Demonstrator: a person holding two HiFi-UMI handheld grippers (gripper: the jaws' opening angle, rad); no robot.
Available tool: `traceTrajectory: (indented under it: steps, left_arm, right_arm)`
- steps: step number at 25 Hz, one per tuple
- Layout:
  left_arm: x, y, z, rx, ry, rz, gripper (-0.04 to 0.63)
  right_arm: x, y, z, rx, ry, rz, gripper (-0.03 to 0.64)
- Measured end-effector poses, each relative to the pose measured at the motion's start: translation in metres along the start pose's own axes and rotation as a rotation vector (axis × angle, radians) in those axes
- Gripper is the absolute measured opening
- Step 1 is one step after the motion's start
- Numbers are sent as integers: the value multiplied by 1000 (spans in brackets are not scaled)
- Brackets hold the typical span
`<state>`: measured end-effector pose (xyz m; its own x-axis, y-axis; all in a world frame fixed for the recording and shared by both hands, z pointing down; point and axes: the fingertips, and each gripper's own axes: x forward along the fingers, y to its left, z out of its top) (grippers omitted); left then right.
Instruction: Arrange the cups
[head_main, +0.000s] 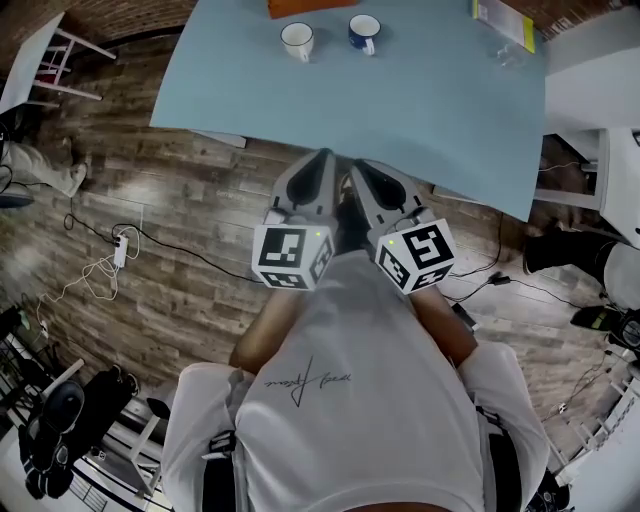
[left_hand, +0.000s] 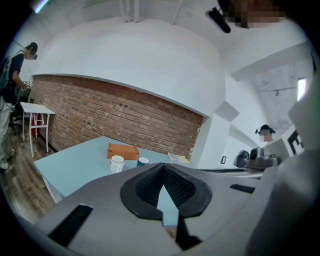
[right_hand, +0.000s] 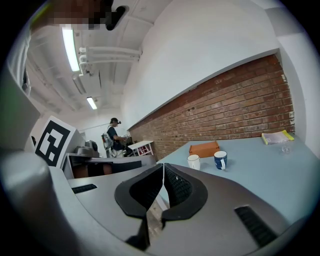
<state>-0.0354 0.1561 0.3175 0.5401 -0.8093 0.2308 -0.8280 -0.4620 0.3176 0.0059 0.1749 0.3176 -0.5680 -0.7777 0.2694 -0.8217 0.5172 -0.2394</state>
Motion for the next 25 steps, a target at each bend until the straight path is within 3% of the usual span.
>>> traceTrajectory:
  steps: [10, 25]
  left_arm:
    - [51, 20, 12, 5, 26, 29, 6]
    - [105, 35, 41, 22, -33, 91, 6]
  right_arm:
    - [40, -38, 17, 4, 15, 18, 21]
    - [80, -83, 49, -42, -2, 76, 21]
